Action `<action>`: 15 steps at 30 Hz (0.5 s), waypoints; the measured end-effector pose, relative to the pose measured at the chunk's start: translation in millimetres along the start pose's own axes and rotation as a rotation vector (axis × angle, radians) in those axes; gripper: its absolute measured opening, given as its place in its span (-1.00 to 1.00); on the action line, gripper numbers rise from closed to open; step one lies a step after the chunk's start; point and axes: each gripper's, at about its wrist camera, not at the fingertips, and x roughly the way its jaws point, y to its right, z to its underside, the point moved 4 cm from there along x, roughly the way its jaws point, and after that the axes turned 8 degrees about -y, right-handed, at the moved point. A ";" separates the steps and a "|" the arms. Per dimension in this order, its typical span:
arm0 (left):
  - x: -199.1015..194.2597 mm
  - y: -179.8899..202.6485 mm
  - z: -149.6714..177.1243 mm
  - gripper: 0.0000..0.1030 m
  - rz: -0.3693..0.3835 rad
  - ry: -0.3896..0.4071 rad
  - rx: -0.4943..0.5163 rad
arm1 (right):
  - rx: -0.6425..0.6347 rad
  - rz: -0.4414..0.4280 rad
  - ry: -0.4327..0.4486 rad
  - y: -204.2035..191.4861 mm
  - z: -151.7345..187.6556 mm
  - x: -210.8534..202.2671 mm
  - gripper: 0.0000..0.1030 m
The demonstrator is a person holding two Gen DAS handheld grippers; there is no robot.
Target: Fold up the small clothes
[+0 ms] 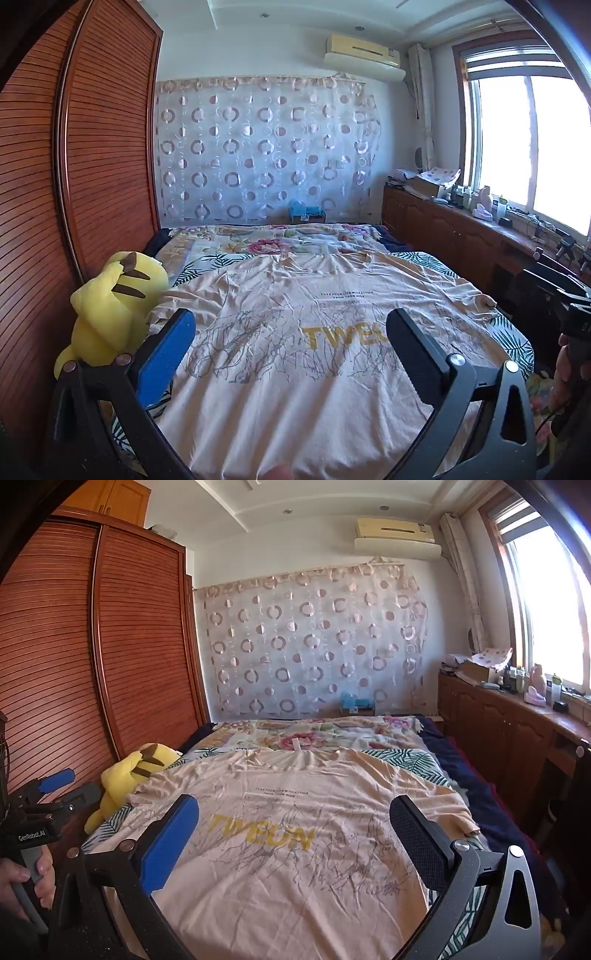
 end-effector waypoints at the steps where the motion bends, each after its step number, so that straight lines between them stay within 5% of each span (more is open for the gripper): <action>1: 0.0 -0.2 0.0 1.00 -0.001 -0.003 -0.002 | 0.001 0.001 0.001 0.0 0.0 -0.2 1.00; 15: -0.2 1.0 -0.2 1.00 -0.012 0.004 0.013 | 0.000 0.004 -0.002 -2.7 -0.7 -2.2 1.00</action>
